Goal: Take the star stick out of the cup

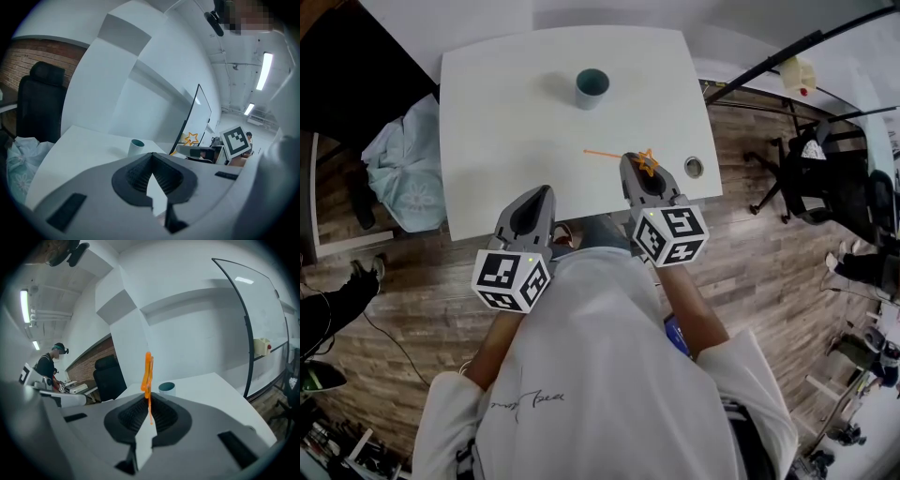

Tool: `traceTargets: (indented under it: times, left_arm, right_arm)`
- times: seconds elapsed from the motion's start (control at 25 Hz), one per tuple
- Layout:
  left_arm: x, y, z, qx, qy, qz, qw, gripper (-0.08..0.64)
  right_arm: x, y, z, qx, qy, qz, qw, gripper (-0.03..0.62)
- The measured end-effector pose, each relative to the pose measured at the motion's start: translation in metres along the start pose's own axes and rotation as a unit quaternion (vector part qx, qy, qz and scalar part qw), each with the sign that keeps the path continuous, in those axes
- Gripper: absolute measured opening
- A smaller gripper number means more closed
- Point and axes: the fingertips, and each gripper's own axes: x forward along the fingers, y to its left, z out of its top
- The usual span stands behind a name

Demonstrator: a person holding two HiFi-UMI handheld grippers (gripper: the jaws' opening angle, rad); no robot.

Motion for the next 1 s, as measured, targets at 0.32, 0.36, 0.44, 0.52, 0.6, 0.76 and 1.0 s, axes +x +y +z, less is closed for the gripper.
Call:
traceTargets:
  times: [0.32,0.36,0.44,0.52,0.6,0.76,1.0]
  left_arm:
    - [0.001,0.002,-0.002,-0.006,0.003,0.005,1.0000,-0.003]
    - [0.001,0.002,-0.002,-0.007,0.003,0.005,1.0000,-0.003]
    - [0.000,0.005,-0.001,-0.008,0.003,0.007,0.9999,-0.003]
    - [-0.001,0.008,-0.001,-0.009,0.003,0.009,0.9999,-0.003]
    - [-0.002,0.009,-0.002,-0.011,0.005,0.011,0.9999,-0.003]
    - [-0.001,0.011,-0.002,-0.013,0.007,0.011,0.9998,-0.003]
    - [-0.001,0.019,-0.001,-0.015,0.008,0.012,0.9998,-0.003]
  right_arm:
    - [-0.007,0.004,-0.009,-0.003,0.016,0.010,1.000,0.023]
    - [-0.007,0.004,-0.010,-0.001,0.018,0.012,1.000,0.023]
    - [-0.006,0.005,-0.011,0.003,0.020,0.018,1.000,0.023]
    - [-0.006,0.008,-0.012,0.006,0.022,0.024,0.999,0.025]
    - [-0.006,0.010,-0.013,0.008,0.025,0.031,0.999,0.024]
    - [-0.006,0.015,-0.014,0.008,0.033,0.050,0.998,0.023]
    - [-0.002,0.024,-0.016,-0.002,0.047,0.072,0.996,0.023]
